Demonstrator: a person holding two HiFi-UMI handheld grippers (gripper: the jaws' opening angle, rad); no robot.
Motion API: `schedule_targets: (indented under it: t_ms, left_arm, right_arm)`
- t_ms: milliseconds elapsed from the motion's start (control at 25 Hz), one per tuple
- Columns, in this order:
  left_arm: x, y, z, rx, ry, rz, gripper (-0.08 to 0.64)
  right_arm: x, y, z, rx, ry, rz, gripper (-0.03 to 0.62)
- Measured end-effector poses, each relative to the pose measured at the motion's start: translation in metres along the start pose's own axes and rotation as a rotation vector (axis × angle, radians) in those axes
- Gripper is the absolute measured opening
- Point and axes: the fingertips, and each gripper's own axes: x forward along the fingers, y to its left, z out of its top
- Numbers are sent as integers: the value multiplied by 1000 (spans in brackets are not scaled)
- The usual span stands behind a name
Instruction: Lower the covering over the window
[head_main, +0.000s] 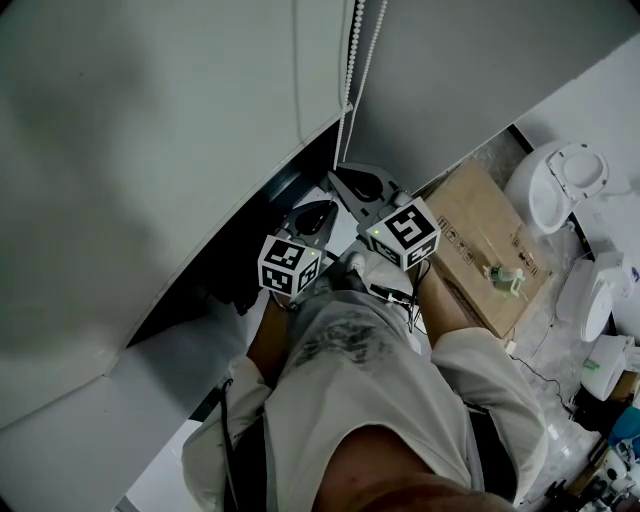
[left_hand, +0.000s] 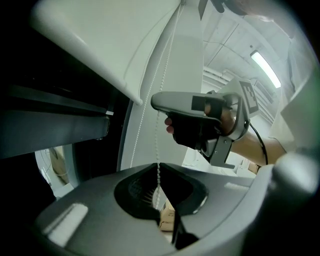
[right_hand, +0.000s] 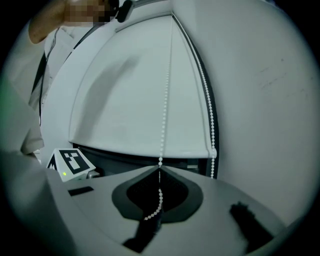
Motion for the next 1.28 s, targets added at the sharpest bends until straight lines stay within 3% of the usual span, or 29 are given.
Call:
schedule_targets:
  t_ms: [600, 840, 960, 1120, 1280]
  left_arm:
    - [-3, 1, 13, -13, -41, 28, 28]
    - [-8, 1, 16, -7, -59, 36, 109]
    - [-14, 0, 23, -8, -77, 39, 113]
    - [-21, -3, 34, -1, -106, 42, 110]
    - [-30, -6, 54, 13, -148, 41, 110]
  right_arm:
    - [-3, -6, 11, -65, 1, -42, 18]
    - [-6, -12, 5, -100, 22, -84, 19]
    - [-8, -13, 1, -111, 40, -96, 20]
    - [-18, -14, -7, -102, 53, -121, 75]
    - [-34, -16, -10, -84, 56, -161, 81]
